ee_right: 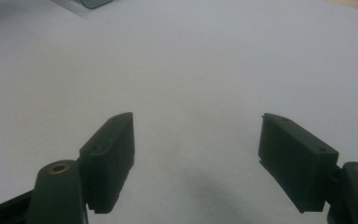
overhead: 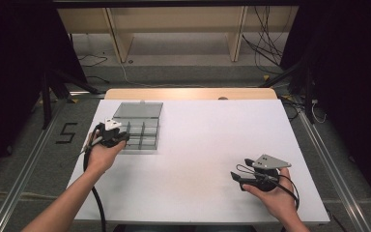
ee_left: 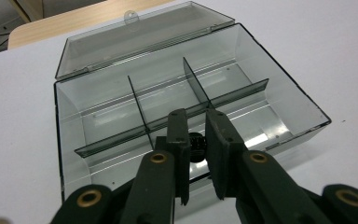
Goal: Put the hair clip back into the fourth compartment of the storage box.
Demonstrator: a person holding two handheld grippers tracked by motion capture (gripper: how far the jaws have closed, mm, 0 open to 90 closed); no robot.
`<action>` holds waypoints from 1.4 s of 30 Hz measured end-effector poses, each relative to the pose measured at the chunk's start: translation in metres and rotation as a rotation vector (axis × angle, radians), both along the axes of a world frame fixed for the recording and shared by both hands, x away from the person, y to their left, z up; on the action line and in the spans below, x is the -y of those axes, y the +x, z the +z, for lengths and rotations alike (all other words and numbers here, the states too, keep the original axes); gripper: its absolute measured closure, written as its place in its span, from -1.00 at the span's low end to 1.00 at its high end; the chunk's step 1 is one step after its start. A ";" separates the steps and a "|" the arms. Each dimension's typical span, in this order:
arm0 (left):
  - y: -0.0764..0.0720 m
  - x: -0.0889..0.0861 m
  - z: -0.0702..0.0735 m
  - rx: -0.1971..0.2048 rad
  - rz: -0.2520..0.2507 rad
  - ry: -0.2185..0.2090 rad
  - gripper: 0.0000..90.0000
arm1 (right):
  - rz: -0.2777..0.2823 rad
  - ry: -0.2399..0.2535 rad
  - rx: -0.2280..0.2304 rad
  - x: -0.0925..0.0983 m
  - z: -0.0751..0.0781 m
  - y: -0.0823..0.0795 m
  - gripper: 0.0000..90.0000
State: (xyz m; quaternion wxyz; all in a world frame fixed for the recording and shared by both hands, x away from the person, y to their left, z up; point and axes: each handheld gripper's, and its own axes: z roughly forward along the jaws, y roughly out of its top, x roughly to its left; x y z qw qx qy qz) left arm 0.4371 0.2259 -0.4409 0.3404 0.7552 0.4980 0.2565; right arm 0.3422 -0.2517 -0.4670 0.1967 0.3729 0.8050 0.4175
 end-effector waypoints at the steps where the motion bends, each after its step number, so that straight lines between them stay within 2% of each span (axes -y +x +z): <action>1: 0.000 -0.001 0.000 0.000 0.003 0.001 0.77 | 0.000 0.000 0.000 0.000 0.000 0.000 -0.38; 24: 0.006 -0.013 -0.002 -0.009 0.030 0.012 0.77 | 0.001 -0.002 0.000 0.000 0.000 0.000 -0.39; 42: 0.013 -0.026 -0.007 -0.037 0.061 0.033 0.77 | 0.002 -0.003 -0.001 -0.001 -0.001 0.000 -0.38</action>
